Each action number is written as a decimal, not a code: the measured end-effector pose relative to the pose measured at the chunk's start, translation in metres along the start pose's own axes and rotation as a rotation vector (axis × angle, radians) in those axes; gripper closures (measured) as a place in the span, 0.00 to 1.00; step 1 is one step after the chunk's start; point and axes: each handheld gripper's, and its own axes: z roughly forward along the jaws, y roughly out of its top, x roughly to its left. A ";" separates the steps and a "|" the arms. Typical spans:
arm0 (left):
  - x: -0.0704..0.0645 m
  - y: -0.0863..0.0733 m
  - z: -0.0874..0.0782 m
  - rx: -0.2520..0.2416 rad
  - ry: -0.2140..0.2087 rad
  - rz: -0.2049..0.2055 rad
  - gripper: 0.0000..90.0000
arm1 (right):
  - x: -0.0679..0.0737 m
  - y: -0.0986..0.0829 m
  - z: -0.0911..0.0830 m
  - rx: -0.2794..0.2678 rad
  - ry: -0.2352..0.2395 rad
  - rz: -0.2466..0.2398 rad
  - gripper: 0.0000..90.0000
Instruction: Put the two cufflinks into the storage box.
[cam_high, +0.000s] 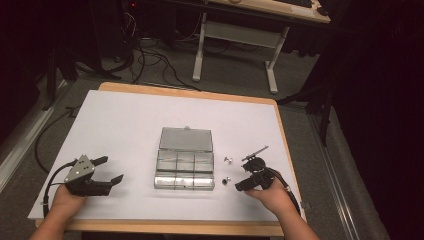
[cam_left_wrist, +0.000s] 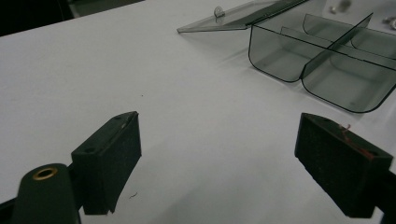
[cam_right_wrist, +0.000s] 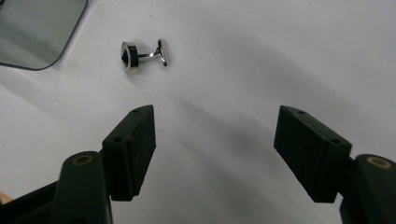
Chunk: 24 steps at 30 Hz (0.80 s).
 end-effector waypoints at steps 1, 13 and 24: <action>0.000 0.000 0.000 0.001 -0.001 0.000 0.17 | 0.000 0.001 0.000 0.005 0.002 -0.007 0.34; 0.000 0.000 0.000 0.002 -0.002 0.002 0.17 | -0.002 0.026 -0.008 0.005 -0.012 -0.053 0.40; 0.000 0.000 0.000 0.002 -0.005 0.001 0.17 | -0.003 0.047 -0.003 0.014 -0.020 -0.085 0.50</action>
